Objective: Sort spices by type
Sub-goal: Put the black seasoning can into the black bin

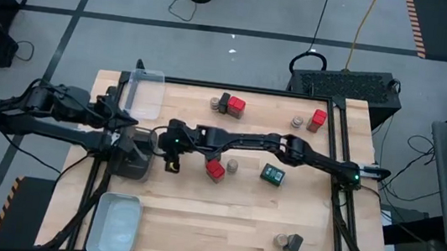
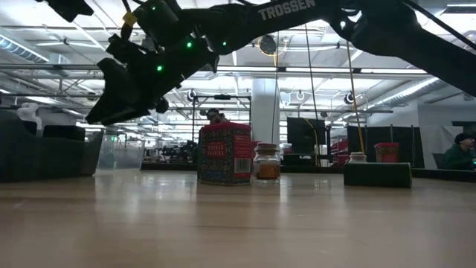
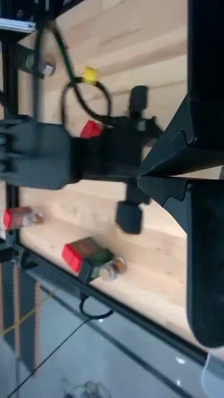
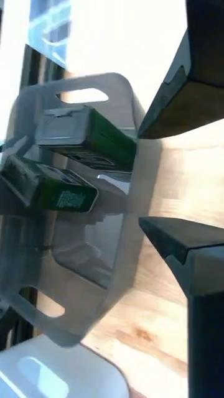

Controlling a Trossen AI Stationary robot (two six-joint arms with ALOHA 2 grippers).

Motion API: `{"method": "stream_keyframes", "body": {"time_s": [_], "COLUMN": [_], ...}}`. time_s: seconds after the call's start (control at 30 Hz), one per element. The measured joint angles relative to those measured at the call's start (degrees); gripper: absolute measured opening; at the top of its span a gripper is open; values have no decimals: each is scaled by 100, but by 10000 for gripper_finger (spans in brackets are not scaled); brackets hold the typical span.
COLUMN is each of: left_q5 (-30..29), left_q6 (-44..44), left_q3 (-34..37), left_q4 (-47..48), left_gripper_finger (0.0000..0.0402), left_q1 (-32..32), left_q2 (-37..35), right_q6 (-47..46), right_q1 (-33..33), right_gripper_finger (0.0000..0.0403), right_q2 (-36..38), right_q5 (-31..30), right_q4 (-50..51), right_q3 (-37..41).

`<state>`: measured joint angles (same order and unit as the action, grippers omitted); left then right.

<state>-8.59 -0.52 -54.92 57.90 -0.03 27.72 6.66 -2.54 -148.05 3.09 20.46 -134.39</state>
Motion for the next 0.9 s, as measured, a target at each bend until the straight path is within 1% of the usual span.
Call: {"method": "stream_keyframes", "body": {"time_s": [0.13, 0.27, 0.43, 0.5, 0.6, 0.7, 0.8, 0.9], "left_q5": [-4, 0, 408, 425, 283, 110, 132, 381], "left_q6": [-71, -71, -73, -71, -69, -69, -67, -63], "left_q3": [1, -116, -175, -175, -175, -175, -175, -177], "left_q4": [279, 633, 1240, 1684, 2309, 2621, 2661, 2669], "left_gripper_finger": [19, 19, 24, 32, 52, 81, 116, 151], "left_q1": [2, 2, -1, -1, -1, 0, -1, -1], "left_q2": [244, 716, 1281, 1548, 1949, 2303, 2620, 2857], "right_q6": [337, 505, 600, 604, 608, 646, 698, 735], "right_q1": [-34, -134, -250, -282, -308, -306, -306, -306], "right_gripper_finger": [199, 199, 199, 199, 199, 199, 199, 199], "right_q2": [278, 437, 512, 518, 518, 518, 518, 518], "right_q5": [-1, 0, 15, 19, 24, 26, 26, 24], "right_q4": [502, 883, 1240, 1355, 1529, 1542, 1454, 1434], "right_q3": [0, -2, -2, -2, -2, -2, -2, -2]}}
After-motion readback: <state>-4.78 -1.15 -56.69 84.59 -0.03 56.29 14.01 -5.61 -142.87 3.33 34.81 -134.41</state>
